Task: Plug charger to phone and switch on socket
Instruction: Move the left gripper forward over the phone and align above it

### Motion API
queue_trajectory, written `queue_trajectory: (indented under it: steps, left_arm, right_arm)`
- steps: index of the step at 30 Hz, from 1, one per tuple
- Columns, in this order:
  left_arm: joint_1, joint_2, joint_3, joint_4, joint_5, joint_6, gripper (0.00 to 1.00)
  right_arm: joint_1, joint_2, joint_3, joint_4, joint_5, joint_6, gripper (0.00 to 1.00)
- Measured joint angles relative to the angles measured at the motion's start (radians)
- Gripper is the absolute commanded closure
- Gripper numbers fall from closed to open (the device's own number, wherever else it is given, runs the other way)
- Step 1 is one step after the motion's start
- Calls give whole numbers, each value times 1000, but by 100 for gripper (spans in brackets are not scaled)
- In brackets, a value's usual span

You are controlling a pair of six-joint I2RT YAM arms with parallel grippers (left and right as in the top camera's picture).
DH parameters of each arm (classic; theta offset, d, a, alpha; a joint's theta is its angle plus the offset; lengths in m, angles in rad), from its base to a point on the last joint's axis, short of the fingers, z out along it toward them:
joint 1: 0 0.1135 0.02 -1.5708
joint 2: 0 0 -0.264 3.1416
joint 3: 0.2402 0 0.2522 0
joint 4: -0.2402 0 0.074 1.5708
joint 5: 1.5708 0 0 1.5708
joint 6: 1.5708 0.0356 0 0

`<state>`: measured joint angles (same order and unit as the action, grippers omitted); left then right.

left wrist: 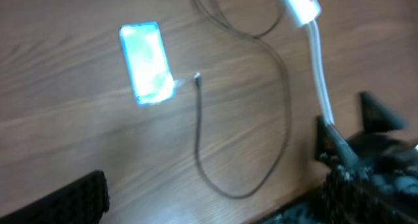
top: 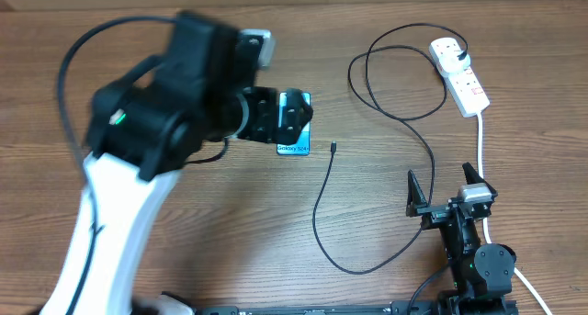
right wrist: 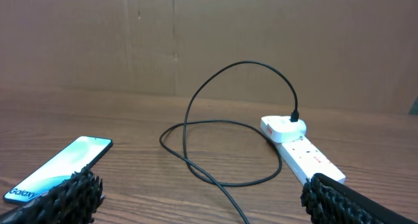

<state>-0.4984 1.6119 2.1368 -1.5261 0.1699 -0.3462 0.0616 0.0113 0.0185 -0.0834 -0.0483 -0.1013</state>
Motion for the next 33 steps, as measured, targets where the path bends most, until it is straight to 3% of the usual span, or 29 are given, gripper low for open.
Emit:
queue_trajectory:
  steps: [4,9,21,26,33]
  left_arm:
    - [-48,187,176,-149,-121,-26,0]
    - [-47,293,196,-149,-185,-32,0]
    - [-47,372,206,-67,-91,-101,0]
    - [-50,457,207,-70,-111,-172,0]
    - [-51,581,207,-74,-164,-179,0]
  right_arm:
    - [0,0,0,0,0,0,0]
    - [0,0,0,0,0,0,0]
    - [0,0,0,0,0,0,0]
    - [0,0,0,0,0,0,0]
    - [0,0,0,0,0,0,0]
